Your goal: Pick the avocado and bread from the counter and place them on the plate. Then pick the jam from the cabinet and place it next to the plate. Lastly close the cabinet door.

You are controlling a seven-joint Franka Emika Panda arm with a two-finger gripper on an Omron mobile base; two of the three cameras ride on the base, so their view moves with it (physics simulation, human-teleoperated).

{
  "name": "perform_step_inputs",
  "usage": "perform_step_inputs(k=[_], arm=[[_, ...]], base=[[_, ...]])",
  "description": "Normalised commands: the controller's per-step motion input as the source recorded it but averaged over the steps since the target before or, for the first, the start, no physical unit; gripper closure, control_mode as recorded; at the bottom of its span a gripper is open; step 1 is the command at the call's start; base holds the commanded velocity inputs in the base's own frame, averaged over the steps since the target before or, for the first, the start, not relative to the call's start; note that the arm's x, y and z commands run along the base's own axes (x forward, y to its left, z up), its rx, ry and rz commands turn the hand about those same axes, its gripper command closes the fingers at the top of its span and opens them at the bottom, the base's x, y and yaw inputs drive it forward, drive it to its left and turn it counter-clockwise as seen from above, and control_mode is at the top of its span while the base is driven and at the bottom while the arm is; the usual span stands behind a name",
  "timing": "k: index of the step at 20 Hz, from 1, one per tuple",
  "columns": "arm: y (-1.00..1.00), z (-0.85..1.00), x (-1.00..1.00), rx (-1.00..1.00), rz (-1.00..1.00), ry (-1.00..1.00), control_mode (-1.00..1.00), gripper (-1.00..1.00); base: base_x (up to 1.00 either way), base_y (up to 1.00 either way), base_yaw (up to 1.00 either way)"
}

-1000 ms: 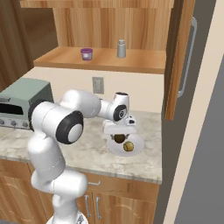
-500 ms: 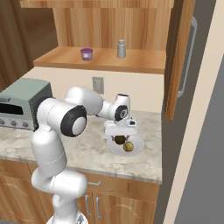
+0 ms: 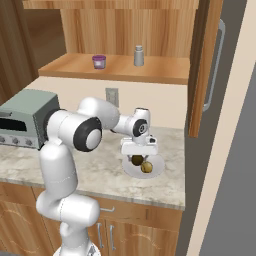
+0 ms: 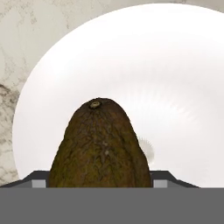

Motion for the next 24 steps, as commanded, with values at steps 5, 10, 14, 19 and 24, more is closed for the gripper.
perform_step_inputs(k=[5,10,14,19,24], arm=[[-0.02,-0.04,0.07,0.00,-0.01,0.04,-1.00,-1.00],[-0.01,0.00,0.00,0.00,0.00,-0.01,-1.00,-1.00],[0.00,0.11,-0.09,0.00,0.00,-0.12,-1.00,-1.00],[0.00,0.18,-0.15,0.00,0.00,-0.15,-1.00,-1.00],[0.00,0.26,-0.32,0.00,0.00,-0.21,-1.00,-1.00]], base=[[0.00,0.00,0.00],[0.00,0.00,0.00],[0.00,0.00,0.00],[0.00,0.00,0.00],[0.00,0.00,0.00]])
